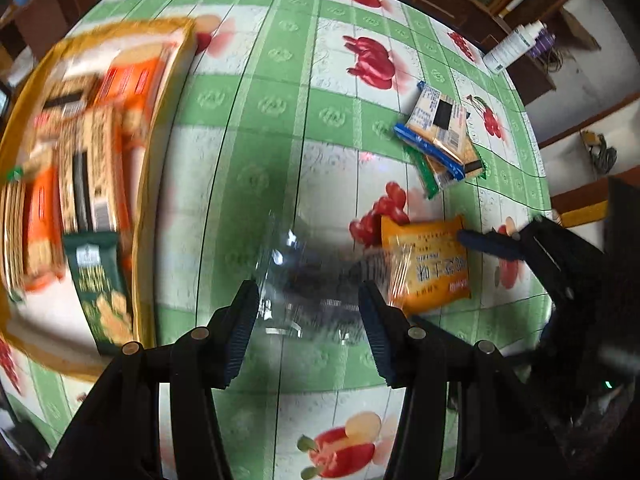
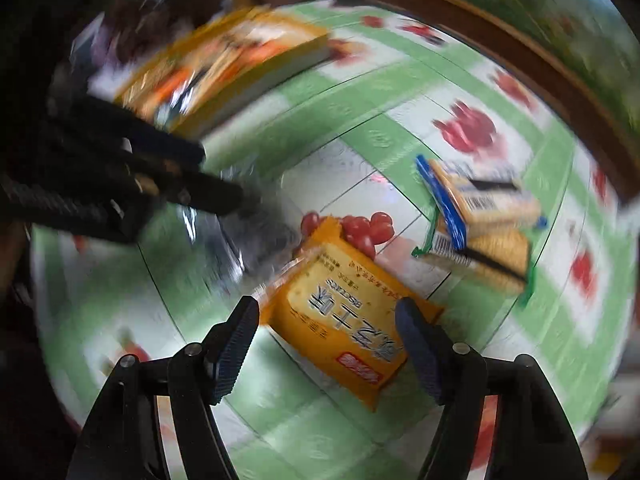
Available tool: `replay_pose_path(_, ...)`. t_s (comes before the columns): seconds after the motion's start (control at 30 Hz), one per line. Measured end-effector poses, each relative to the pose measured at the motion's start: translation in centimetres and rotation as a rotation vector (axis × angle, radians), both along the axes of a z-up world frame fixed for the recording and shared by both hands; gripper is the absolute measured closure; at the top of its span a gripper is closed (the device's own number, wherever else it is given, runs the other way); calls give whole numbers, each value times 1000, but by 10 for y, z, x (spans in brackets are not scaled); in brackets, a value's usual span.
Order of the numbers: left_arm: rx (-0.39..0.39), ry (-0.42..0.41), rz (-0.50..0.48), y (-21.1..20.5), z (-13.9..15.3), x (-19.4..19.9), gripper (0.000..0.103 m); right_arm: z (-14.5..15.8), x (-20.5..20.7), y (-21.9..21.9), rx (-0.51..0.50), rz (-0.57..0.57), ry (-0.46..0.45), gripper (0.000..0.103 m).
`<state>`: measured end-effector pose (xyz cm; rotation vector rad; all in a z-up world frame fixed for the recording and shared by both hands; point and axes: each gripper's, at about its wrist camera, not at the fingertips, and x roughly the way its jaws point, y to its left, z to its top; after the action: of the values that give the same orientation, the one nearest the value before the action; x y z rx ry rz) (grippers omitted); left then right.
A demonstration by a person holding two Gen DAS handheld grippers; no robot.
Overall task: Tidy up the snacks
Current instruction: 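Grasp the clear bag of dark snacks with the left tool while the right tool grasps the orange biscuit pack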
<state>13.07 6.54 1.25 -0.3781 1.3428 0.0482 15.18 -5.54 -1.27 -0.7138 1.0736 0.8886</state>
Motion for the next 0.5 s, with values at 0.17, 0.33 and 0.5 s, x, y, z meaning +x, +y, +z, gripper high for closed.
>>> replay_pose_path(0.17,-35,12,53,13,-2,-8,53,-15,10,17,-85,129,25,27)
replay_pose_path(0.33,-64,24,102,28,-3,-25,53,-25,8,27,-154,248,24,15)
replay_pose_path(0.5,-73,27,113,25,-4,-21,53,-36,6,32,-220,299,-101,16)
